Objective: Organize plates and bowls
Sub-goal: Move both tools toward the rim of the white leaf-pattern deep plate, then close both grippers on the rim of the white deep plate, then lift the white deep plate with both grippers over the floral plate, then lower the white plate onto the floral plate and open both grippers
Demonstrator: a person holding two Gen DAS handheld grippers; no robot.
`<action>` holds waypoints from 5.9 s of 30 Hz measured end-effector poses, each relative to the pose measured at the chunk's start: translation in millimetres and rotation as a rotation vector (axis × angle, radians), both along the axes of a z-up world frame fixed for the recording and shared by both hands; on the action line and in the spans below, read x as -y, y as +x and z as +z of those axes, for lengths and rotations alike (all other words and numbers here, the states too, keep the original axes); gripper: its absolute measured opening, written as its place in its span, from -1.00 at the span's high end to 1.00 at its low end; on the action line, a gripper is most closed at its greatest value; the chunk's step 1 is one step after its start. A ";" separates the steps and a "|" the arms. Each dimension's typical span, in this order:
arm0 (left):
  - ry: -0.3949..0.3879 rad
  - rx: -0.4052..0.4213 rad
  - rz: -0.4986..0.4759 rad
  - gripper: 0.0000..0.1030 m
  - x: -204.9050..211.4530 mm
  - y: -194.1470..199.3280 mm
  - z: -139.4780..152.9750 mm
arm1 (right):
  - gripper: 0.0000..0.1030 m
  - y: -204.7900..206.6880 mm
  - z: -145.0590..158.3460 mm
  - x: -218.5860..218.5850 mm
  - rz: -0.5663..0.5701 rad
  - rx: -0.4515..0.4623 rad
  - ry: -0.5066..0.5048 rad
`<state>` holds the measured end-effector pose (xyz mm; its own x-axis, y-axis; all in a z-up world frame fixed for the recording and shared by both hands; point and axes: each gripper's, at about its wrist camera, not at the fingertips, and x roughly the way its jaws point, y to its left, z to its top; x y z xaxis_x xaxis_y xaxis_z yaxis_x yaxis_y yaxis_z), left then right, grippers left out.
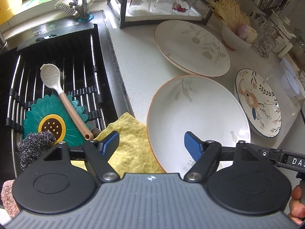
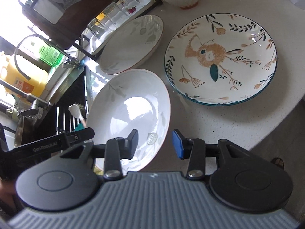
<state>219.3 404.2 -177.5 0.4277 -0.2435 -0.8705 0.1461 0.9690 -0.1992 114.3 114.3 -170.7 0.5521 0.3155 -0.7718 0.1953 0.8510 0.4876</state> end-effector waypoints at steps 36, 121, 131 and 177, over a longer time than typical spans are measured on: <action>-0.125 -0.013 -0.035 0.73 -17.6 25.2 -7.5 | 0.56 23.8 -13.1 -10.5 0.097 0.089 -0.077; -0.049 -0.080 -0.060 0.72 181.3 53.4 -10.9 | 0.50 57.0 -2.2 129.3 0.034 0.090 -0.361; -0.084 -0.118 -0.004 0.72 169.6 51.3 -2.5 | 0.49 63.6 -7.4 146.0 0.020 0.059 -0.244; -0.207 -0.155 0.059 0.90 155.9 45.5 -12.8 | 0.53 40.1 -2.2 170.1 -0.091 -0.051 -0.024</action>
<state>264.8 248.3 -190.3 0.3119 -0.4018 -0.8610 0.0430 0.9112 -0.4096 154.5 -55.7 -172.9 0.5372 0.2470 -0.8065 0.2965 0.8399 0.4547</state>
